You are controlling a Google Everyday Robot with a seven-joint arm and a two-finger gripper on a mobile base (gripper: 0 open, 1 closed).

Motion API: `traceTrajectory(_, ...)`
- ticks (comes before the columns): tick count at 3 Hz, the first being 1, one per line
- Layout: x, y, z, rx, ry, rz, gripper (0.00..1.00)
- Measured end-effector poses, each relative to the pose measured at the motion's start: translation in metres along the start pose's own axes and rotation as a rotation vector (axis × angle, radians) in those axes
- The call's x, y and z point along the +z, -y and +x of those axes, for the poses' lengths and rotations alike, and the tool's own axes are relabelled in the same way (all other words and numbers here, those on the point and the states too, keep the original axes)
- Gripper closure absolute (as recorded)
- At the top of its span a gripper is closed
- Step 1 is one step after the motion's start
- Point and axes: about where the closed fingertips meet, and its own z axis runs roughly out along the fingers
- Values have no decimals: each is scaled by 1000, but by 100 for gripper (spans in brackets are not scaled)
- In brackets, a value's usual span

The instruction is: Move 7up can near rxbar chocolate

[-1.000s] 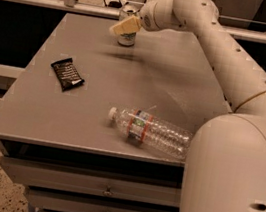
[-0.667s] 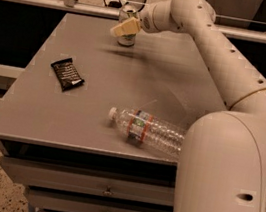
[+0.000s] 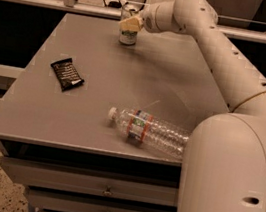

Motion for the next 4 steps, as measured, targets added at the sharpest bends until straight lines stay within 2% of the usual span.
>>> traceTrajectory(1, -3, -4, -5, 10, 26, -16, 61)
traceTrajectory(2, -30, -29, -15, 21, 111, -110, 92)
traceTrajectory(3, -49, -70, -26, 3, 181, -227, 100)
traceTrajectory(4, -77, -132, -34, -26, 230, -386, 100)
